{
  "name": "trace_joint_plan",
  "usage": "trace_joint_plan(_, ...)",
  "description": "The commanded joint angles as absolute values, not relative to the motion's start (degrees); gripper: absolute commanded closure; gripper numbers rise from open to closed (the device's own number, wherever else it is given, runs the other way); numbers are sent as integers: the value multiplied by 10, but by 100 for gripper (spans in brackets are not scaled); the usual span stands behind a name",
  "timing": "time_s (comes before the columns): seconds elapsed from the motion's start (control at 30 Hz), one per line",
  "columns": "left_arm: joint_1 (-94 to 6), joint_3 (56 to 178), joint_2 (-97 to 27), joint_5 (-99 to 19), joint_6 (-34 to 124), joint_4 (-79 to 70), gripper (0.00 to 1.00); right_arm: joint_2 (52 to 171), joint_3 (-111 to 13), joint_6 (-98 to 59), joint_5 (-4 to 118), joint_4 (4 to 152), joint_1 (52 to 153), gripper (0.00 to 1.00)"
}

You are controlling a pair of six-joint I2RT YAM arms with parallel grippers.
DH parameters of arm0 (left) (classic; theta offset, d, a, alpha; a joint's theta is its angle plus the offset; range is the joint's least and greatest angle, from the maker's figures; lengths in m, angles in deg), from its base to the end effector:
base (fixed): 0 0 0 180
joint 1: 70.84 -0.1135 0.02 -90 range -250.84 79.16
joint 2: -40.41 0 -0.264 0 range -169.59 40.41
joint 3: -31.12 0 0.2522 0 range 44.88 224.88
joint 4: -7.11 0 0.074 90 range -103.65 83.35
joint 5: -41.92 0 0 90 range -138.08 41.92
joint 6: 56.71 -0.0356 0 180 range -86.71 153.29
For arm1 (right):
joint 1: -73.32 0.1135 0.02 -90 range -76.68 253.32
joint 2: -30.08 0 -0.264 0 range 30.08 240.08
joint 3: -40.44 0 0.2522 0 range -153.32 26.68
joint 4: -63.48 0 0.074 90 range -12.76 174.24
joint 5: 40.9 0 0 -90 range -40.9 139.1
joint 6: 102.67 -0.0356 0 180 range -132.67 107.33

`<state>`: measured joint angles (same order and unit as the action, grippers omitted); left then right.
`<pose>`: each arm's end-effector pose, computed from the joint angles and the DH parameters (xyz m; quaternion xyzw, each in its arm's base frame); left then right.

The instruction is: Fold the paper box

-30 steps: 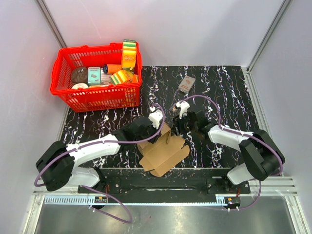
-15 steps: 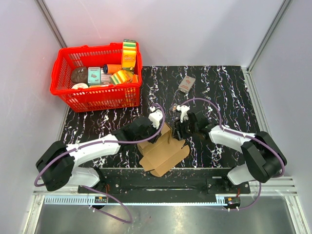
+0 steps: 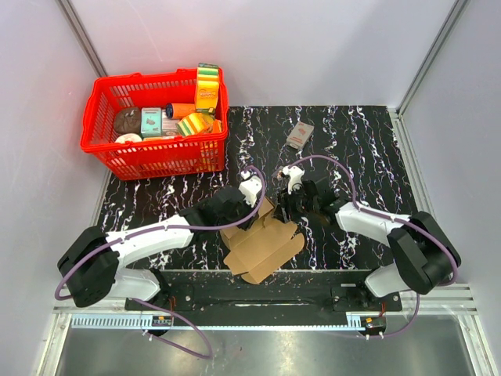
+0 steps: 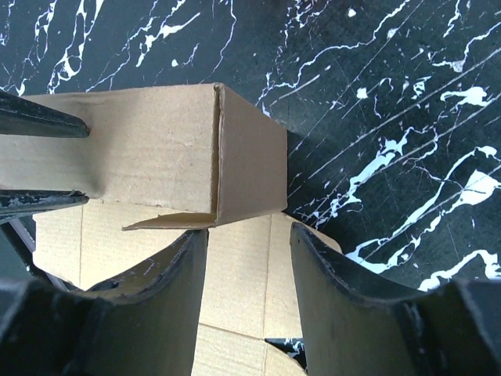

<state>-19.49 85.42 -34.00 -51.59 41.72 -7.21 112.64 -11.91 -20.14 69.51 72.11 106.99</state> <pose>0.1742 -0.2144 0.2191 0.3102 0.8282 -0.2087 0.4175 0.2323 0.1697 0.1810 -0.2757 0.8473 0.2989 0.3417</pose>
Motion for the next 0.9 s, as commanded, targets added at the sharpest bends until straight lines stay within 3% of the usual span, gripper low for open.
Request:
trace_joint_plan(0.0,-192,879,-339,-526,409,-87,62,1134,-115,-194,715,667,1074,47)
trace_joint_plan(0.87,-192,900,-348,-526,403,-97,61,1181,-72,-203,741,510,1074,46)
